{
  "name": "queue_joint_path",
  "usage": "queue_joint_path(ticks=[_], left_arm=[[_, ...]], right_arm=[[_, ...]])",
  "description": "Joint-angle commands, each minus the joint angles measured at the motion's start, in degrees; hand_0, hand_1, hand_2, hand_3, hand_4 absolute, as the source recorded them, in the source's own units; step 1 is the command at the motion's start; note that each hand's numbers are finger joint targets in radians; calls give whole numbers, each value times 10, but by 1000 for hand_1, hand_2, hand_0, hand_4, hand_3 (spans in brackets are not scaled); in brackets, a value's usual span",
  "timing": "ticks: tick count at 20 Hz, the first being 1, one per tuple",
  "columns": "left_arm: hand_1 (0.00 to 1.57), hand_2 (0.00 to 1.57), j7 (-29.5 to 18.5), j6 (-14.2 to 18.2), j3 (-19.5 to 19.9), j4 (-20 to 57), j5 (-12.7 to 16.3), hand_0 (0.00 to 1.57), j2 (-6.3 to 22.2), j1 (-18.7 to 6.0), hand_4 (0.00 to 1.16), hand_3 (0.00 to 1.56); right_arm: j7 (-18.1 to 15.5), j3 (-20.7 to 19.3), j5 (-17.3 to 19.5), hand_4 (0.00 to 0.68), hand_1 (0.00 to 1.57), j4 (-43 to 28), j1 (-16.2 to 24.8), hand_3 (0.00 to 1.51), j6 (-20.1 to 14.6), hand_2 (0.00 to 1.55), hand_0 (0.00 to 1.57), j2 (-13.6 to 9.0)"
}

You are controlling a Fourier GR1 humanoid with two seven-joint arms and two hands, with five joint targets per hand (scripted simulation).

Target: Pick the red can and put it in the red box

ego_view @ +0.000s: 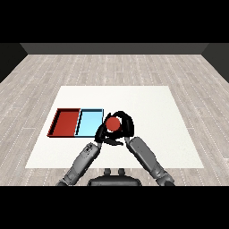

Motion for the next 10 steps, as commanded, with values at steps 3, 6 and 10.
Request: queue_joint_path(ticks=[3,6,10], left_arm=[[0,0,-38,55,-69,40,53,0,0,-18,0,0],[0,0,-31,24,-48,58,67,0,0,-45,0,0],[0,0,-31,25,-53,45,70,0,0,-45,0,0]], right_arm=[[9,-6,3,652,1507,-41,23,1417,16,1450,1507,1],[-28,91,-35,658,1532,-7,2,1417,-80,1462,1532,1],[14,48,-3,646,1520,0,-27,1405,-40,1459,1520,1]])
